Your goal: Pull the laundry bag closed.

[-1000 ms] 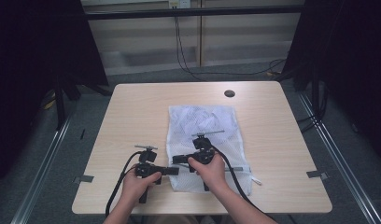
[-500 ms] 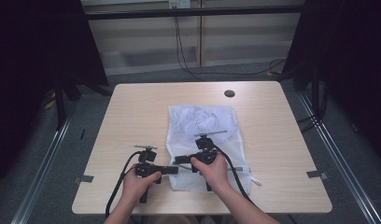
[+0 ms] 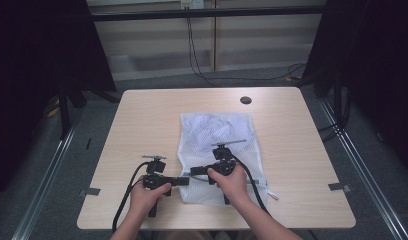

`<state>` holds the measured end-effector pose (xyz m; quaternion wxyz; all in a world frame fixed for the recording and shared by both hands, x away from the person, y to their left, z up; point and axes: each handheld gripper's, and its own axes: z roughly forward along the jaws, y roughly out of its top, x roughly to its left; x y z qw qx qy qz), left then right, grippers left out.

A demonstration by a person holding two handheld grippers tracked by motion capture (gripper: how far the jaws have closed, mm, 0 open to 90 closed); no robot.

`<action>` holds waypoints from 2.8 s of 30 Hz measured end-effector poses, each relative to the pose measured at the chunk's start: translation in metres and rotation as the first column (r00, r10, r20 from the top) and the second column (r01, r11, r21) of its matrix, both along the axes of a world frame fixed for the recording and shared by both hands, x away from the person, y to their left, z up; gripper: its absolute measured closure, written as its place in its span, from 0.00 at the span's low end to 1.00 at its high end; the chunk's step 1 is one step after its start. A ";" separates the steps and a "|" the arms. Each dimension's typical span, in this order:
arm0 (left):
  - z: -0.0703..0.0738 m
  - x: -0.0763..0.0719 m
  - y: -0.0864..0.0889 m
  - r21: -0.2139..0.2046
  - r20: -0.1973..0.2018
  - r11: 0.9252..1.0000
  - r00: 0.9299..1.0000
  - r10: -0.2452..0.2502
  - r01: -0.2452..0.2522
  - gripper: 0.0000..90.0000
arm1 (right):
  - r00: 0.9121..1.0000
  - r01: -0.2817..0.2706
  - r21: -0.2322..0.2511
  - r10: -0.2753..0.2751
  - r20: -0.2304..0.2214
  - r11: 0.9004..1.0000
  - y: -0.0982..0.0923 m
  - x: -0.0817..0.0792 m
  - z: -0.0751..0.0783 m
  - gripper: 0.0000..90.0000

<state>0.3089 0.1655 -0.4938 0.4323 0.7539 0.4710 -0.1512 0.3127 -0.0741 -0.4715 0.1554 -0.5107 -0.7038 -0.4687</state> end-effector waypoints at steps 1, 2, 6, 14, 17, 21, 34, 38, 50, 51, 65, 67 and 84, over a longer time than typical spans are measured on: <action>0.000 0.000 0.000 -0.001 0.000 1.000 1.000 -0.002 0.002 0.98 | 1.000 0.001 -0.006 -0.001 0.003 1.000 -0.001 0.000 0.000 0.97; 0.000 0.000 -0.001 -0.003 -0.006 1.000 1.000 0.000 0.000 0.98 | 1.000 -0.004 -0.011 0.004 0.003 1.000 -0.001 0.000 0.000 0.97; 0.000 0.000 -0.001 -0.003 -0.007 1.000 1.000 0.000 0.000 0.98 | 1.000 -0.001 -0.009 0.001 0.001 1.000 -0.002 -0.001 0.000 0.97; 0.001 0.000 0.001 -0.006 -0.009 1.000 1.000 0.003 -0.003 0.98 | 1.000 0.004 -0.015 -0.003 0.008 1.000 -0.007 -0.001 -0.002 0.97; 0.000 0.000 0.001 -0.014 -0.018 1.000 1.000 0.009 -0.010 0.98 | 1.000 0.003 -0.018 -0.003 0.006 1.000 -0.007 -0.001 -0.002 0.97; 0.001 0.000 0.001 -0.010 -0.014 1.000 1.000 0.005 -0.005 0.98 | 1.000 -0.006 -0.024 0.006 0.017 1.000 -0.008 -0.002 -0.001 0.97; 0.001 0.000 0.003 -0.007 -0.019 1.000 1.000 0.013 -0.013 0.98 | 0.999 -0.007 -0.052 0.009 0.032 0.999 -0.010 -0.003 0.000 0.97; 0.003 0.001 0.005 -0.033 -0.028 0.999 0.999 0.028 -0.028 0.98 | 1.000 0.000 -0.039 0.001 0.027 0.999 -0.016 -0.002 0.001 0.97; 0.003 0.001 0.008 -0.037 -0.035 0.999 0.999 0.025 -0.026 0.98 | 0.999 0.002 -0.059 0.000 0.037 0.998 -0.023 -0.003 0.003 0.97; 0.003 0.001 0.008 -0.048 -0.044 0.998 0.999 0.029 -0.031 0.98 | 0.999 0.007 -0.048 -0.005 0.033 0.999 -0.025 -0.003 0.002 0.97; 0.003 0.001 0.008 -0.046 -0.040 0.999 0.999 0.023 -0.025 0.98 | 0.999 0.010 -0.037 -0.009 0.034 0.999 -0.038 -0.006 0.001 0.97; 0.003 0.001 0.009 -0.050 -0.040 0.998 0.999 0.024 -0.026 0.98 | 0.999 0.018 -0.030 -0.017 0.035 0.999 -0.042 -0.006 0.000 0.97; 0.003 -0.001 0.007 -0.045 -0.059 0.998 0.998 0.030 -0.033 0.98 | 0.999 0.020 -0.027 -0.019 0.048 0.999 -0.052 -0.010 -0.001 0.97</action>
